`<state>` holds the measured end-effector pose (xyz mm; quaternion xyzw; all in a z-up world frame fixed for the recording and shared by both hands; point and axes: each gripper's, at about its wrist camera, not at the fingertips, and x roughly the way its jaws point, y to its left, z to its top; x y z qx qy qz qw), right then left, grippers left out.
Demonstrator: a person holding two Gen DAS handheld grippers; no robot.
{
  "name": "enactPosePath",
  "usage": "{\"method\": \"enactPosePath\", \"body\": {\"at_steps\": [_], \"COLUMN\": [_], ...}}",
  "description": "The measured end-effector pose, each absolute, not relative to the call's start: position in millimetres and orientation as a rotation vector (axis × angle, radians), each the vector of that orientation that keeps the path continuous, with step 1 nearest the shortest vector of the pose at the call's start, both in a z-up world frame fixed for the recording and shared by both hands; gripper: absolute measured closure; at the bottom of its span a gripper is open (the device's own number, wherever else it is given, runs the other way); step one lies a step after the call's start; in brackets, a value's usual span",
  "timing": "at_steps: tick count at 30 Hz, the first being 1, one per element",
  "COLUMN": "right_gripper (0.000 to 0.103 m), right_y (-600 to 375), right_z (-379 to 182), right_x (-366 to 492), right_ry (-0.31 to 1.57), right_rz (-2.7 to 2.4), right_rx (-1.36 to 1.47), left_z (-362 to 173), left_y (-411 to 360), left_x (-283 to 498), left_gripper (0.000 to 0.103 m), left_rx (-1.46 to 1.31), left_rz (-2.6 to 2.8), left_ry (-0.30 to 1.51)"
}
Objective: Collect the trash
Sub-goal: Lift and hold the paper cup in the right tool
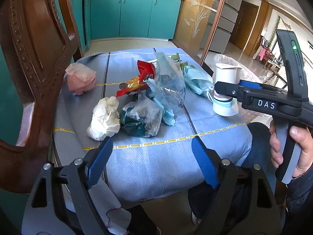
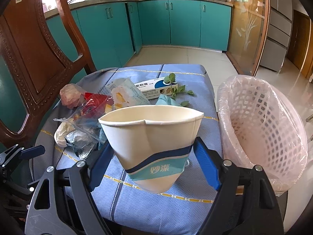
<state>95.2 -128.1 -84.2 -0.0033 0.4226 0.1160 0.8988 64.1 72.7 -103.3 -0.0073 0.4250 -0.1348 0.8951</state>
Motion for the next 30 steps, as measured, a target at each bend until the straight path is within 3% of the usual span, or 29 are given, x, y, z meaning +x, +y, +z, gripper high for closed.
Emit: {"method": "enactPosePath", "body": {"at_steps": [30], "right_gripper": [0.022], "right_y": [-133], "right_z": [-91], "right_x": [99], "right_ry": [0.883], "right_rz": [0.254], "right_rx": [0.004], "left_z": [-110], "left_y": [63], "left_x": [65], "left_gripper": [0.020], "left_rx": [0.010], "left_rz": [-0.289], "left_ry": [0.905]}}
